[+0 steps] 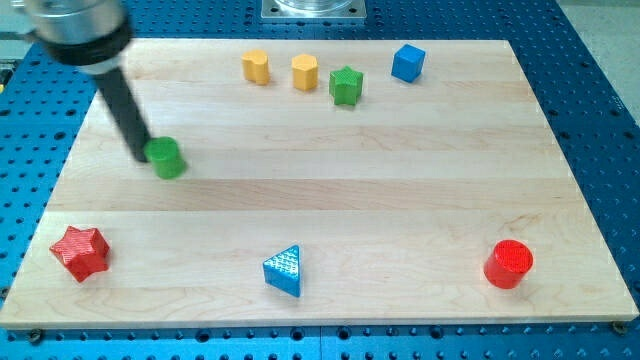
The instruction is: Put the green circle to the bottom right of the green star
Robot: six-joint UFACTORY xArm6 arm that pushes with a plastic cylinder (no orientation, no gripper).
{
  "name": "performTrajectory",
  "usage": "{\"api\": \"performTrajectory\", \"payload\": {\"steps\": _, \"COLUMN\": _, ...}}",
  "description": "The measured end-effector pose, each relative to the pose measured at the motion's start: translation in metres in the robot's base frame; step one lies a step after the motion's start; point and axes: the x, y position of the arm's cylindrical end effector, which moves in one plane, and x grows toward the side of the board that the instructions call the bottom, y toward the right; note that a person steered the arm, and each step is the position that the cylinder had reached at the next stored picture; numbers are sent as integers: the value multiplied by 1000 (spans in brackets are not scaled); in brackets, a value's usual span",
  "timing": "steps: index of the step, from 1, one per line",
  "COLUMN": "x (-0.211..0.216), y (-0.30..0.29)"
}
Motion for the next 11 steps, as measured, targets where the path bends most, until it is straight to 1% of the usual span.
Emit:
{"api": "performTrajectory", "payload": {"steps": 1, "x": 0, "y": 38}}
{"api": "performTrajectory", "payload": {"steps": 2, "x": 8, "y": -52}}
{"api": "performTrajectory", "payload": {"steps": 3, "x": 44, "y": 2}}
{"api": "performTrajectory", "payload": {"steps": 4, "x": 49, "y": 90}}
{"api": "performTrajectory", "payload": {"steps": 5, "x": 35, "y": 163}}
{"api": "performTrajectory", "payload": {"steps": 6, "x": 30, "y": 183}}
{"api": "performTrajectory", "payload": {"steps": 7, "x": -13, "y": 186}}
{"api": "performTrajectory", "payload": {"steps": 8, "x": -1, "y": 174}}
{"api": "performTrajectory", "payload": {"steps": 9, "x": 13, "y": 123}}
{"api": "performTrajectory", "payload": {"steps": 10, "x": -11, "y": 117}}
{"api": "performTrajectory", "payload": {"steps": 11, "x": -24, "y": 132}}
